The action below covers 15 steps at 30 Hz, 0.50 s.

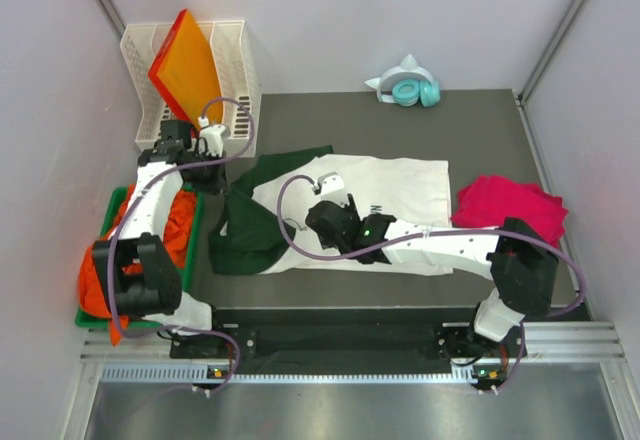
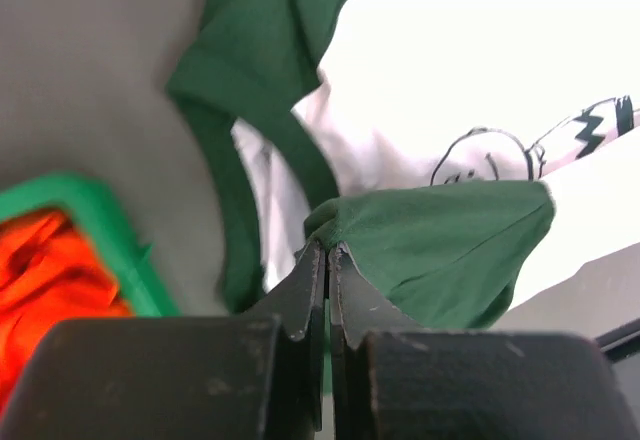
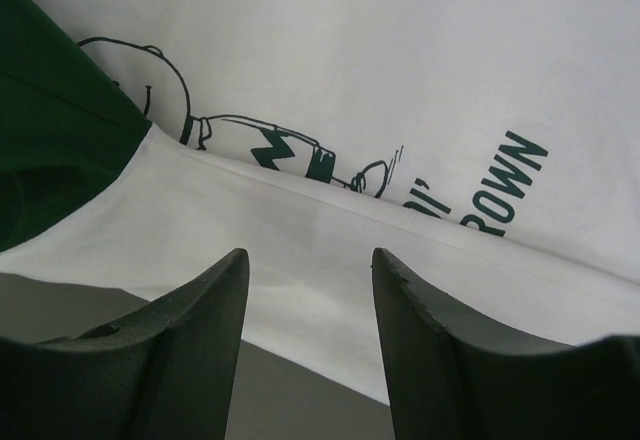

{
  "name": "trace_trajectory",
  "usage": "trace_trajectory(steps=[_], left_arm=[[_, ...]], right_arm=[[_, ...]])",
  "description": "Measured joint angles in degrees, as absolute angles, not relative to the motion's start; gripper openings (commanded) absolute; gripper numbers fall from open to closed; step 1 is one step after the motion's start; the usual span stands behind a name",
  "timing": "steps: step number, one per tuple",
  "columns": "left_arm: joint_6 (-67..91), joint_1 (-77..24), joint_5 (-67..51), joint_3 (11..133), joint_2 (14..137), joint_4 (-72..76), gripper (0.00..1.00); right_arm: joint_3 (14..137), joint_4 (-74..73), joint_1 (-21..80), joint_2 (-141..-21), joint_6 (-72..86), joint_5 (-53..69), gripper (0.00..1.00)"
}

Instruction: Fold and stack the t-shirts

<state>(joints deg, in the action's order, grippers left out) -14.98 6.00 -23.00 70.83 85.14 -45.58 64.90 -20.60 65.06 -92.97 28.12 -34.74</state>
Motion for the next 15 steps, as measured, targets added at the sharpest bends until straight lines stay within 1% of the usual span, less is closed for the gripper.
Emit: trace_trajectory(steps=[10, 15], left_arm=[[-9.85, -5.3, -19.29, 75.79, 95.68, -40.82, 0.0], [-7.33, -6.28, -17.87, 83.02, 102.59, -39.7, 0.0]], right_arm=[[62.22, -21.12, 65.06, -92.33, 29.91, -34.7, 0.52], [60.97, -21.21, 65.06, -91.22, 30.96, -34.7, 0.52]])
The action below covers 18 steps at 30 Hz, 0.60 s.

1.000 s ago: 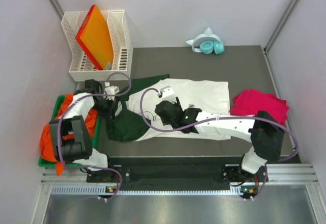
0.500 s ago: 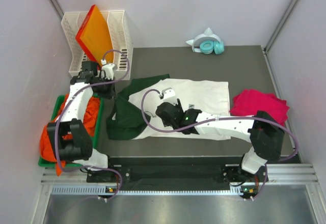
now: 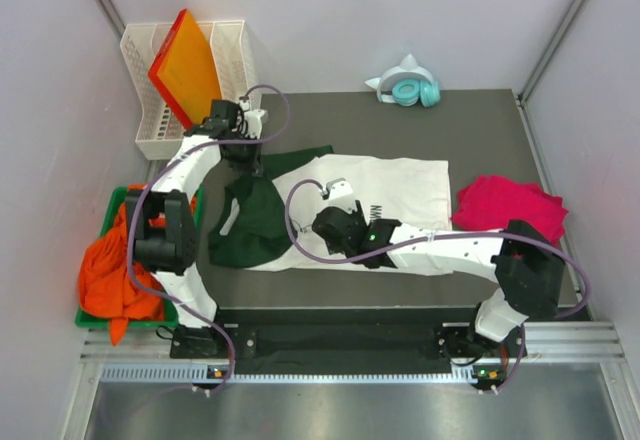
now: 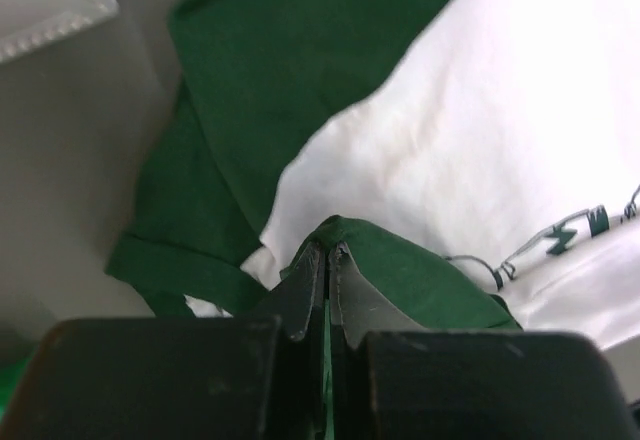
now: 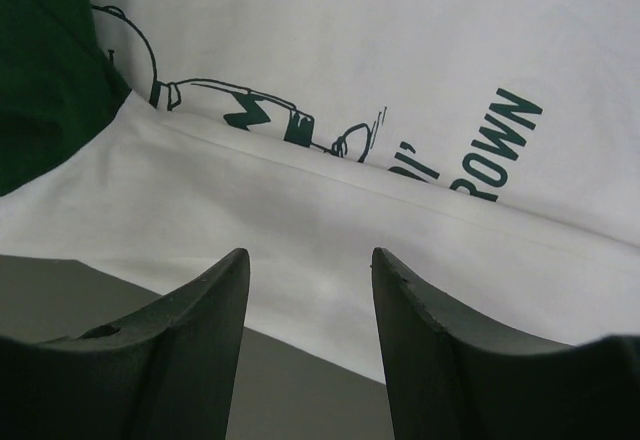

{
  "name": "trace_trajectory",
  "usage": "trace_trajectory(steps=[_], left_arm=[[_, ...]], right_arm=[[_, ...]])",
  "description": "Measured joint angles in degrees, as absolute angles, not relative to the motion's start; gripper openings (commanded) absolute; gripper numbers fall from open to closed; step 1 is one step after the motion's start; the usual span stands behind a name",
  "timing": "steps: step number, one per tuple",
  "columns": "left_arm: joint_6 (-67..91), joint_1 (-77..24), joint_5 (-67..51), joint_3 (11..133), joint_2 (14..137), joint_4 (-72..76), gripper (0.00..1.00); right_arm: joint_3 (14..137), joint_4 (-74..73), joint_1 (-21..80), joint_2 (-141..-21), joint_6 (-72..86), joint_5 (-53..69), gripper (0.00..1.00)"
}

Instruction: Fold and stack the t-shirts

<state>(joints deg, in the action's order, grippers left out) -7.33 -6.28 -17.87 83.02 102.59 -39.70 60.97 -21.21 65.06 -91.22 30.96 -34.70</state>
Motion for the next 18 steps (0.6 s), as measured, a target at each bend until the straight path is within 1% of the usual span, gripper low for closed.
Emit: trace_trajectory(steps=[5, 9, 10, 11, 12, 13, 16, 17, 18], left_arm=[[-6.48, -6.87, -16.4, 88.31, 106.45, -38.98, 0.0], [-6.96, -10.0, -14.83, 90.56, 108.36, -38.59, 0.0], [-7.18, -10.98, -14.46, 90.91, 108.99, -38.52, 0.03], [-7.27, -11.68, -14.2, 91.22, 109.56, -38.52, 0.13], [-7.42, -12.45, -13.98, 91.72, 110.52, -38.54, 0.19], [-7.62, -13.15, -13.98, 92.2, 111.55, -38.52, 0.38], [-7.66, -14.13, -13.34, 93.82, 115.04, -38.85, 0.58], [-7.57, -14.11, -12.73, 93.84, 115.57, -38.94, 0.72], [-7.57, -13.91, -12.27, 93.84, 115.74, -39.33, 0.78]], right_arm=[[59.9, -21.91, 65.06, -90.13, 31.75, -34.74, 0.52], [59.86, -22.13, 65.06, -90.06, 32.29, -34.76, 0.52], [59.83, -22.15, 65.06, -90.06, 32.45, -34.76, 0.52], [59.75, -22.13, 65.06, -90.06, 32.64, -34.76, 0.52], [59.66, -22.24, 65.06, -90.06, 32.73, -34.74, 0.52], [59.66, -22.41, 65.06, -90.06, 32.86, -34.74, 0.52], [59.66, -22.41, 65.06, -90.06, 33.15, -34.76, 0.52], [59.66, -22.48, 65.06, -90.06, 33.17, -34.76, 0.52], [59.66, -22.46, 65.06, -90.06, 33.19, -34.76, 0.52]])
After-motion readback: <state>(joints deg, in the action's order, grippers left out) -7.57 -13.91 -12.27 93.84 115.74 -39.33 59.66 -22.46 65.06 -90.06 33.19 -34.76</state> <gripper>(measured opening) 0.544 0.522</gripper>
